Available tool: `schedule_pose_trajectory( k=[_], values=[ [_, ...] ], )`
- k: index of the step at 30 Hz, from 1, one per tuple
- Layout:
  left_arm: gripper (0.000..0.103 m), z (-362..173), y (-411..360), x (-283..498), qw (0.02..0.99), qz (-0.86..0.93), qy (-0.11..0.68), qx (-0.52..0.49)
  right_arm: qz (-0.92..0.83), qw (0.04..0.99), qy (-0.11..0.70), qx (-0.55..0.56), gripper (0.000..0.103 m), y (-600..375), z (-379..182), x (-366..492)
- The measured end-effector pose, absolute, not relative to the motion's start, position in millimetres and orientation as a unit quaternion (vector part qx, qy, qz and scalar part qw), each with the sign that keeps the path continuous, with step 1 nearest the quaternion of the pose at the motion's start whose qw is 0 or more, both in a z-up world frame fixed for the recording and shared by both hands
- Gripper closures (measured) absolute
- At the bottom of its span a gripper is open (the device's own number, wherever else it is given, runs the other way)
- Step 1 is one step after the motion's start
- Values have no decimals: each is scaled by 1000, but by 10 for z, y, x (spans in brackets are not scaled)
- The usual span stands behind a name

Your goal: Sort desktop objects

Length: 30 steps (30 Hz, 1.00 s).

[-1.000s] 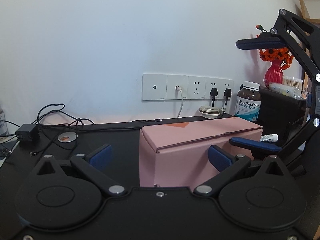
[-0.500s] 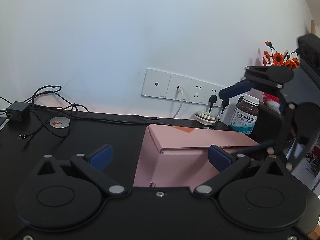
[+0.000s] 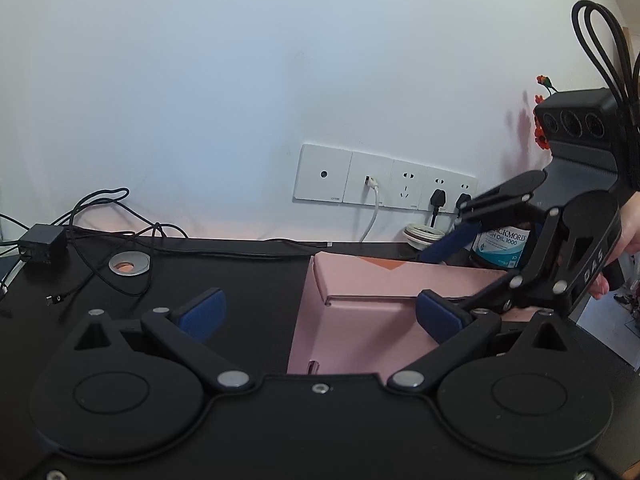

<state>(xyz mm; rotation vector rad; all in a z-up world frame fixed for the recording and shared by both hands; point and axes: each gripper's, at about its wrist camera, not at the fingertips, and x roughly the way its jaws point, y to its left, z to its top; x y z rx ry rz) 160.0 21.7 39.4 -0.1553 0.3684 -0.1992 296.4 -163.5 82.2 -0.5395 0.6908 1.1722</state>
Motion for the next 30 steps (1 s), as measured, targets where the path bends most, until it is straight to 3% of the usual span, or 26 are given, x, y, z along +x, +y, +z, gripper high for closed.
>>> schedule_pose_trajectory(
  k=[2, 7, 12, 19, 30],
  values=[
    [0, 389, 182, 1578, 976, -98, 181, -66, 542, 735, 323, -248, 37, -1602, 763, 2965],
    [0, 397, 129, 1573, 976, -103, 184, -56, 558, 735, 350, -162, 39, -1673, 736, 3081],
    [0, 407, 83, 1559, 976, -101, 187, -43, 562, 741, 343, -132, 40, -1792, 715, 3066],
    [0, 421, 78, 1511, 979, -89, 183, -31, 579, 732, 359, -6, 40, -2043, 574, 3242],
    [0, 548, 59, 1579, 973, -87, 215, -8, 592, 729, 344, 18, 40, -2111, 531, 3238]
  ],
)
